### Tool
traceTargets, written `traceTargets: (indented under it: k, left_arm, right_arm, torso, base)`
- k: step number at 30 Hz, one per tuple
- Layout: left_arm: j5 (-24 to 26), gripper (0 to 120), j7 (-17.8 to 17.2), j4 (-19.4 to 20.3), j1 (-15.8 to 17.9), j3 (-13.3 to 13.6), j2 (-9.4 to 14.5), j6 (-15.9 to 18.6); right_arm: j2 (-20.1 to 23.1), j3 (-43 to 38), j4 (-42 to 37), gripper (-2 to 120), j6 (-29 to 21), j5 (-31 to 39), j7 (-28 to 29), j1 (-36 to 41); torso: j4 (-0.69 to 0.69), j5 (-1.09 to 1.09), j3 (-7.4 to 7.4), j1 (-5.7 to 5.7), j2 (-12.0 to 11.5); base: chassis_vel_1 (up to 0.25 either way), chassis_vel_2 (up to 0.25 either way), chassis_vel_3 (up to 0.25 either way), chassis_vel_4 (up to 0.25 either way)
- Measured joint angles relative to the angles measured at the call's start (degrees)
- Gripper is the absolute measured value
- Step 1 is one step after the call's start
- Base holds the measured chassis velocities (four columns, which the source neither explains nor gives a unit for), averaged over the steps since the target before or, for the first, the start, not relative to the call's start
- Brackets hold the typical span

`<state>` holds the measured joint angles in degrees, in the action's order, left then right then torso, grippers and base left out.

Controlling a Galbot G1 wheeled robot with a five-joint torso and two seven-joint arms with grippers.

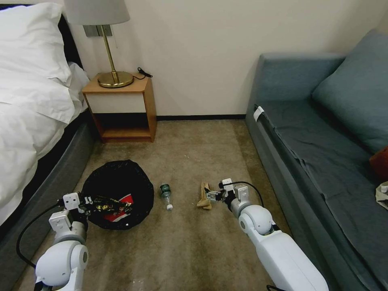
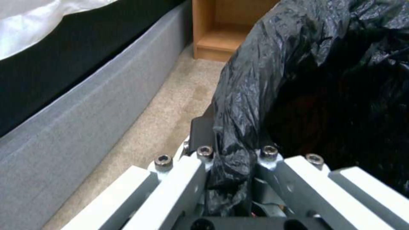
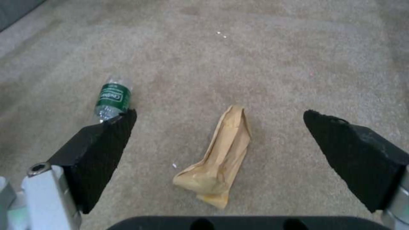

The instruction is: Pick up the trash bin, then pick up the garbage on the floor and place it into the trash bin.

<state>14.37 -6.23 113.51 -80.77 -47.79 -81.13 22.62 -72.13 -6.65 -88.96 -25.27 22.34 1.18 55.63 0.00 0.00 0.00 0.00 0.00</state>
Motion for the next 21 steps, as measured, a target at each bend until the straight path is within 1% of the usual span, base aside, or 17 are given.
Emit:
traceTargets:
  k: [7,21]
  left_arm:
    - [0.11,4,0.01,-0.17,0.17,-0.30,0.24,0.00]
    - [0.15,4,0.04,-0.31,0.22,-0.30,0.23,-0.11]
  right_arm:
    - [-0.30,0.00,0.09,100,0.01,-0.18,-0.24,0.22]
    - [-0.58,0.20,0.51,100,-0.01,-0.67,-0.26,0.45]
  torso:
    - [0.00,0.00,0.00,0.00,0.00]
    - [0.00,0.00,0.00,0.00,0.00]
  base:
    - [-0.057,0.041,0.040,-0.054]
    - [-0.055,0.071,0.056,-0.062]
